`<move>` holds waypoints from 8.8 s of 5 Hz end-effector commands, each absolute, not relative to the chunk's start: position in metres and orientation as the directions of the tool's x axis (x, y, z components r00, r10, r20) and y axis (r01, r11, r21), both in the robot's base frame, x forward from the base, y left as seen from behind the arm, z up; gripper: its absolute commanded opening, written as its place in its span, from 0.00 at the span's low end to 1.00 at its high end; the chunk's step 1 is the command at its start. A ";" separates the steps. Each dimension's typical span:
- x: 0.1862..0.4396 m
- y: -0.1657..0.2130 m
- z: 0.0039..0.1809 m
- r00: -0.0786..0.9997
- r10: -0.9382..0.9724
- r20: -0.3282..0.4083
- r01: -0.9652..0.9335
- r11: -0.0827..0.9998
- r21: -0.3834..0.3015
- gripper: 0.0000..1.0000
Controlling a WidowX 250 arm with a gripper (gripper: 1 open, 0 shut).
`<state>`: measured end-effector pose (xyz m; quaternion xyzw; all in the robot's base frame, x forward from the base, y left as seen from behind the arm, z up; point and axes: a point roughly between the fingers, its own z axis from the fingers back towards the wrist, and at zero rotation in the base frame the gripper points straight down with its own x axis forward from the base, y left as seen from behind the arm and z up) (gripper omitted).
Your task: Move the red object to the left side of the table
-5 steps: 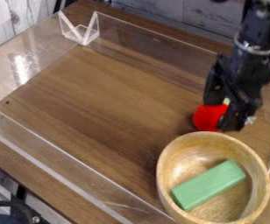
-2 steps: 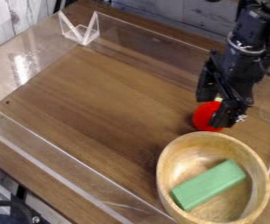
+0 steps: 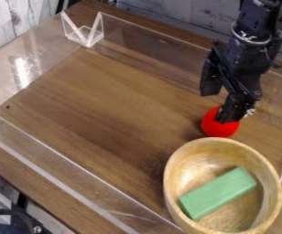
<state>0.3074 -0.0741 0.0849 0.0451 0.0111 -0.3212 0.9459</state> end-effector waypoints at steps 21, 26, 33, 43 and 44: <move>0.340 0.067 0.133 0.967 -0.198 0.161 0.179 0.976 0.124 0.00; 0.376 0.206 0.079 0.985 -0.125 0.123 0.130 0.991 -0.039 1.00; 0.348 0.217 0.062 0.992 -0.091 0.092 0.107 0.975 -0.197 0.00; 0.314 0.219 0.066 0.957 0.286 0.055 -0.258 0.920 -0.295 0.00; 0.315 0.218 0.068 0.941 0.335 0.052 -0.305 0.904 -0.299 0.00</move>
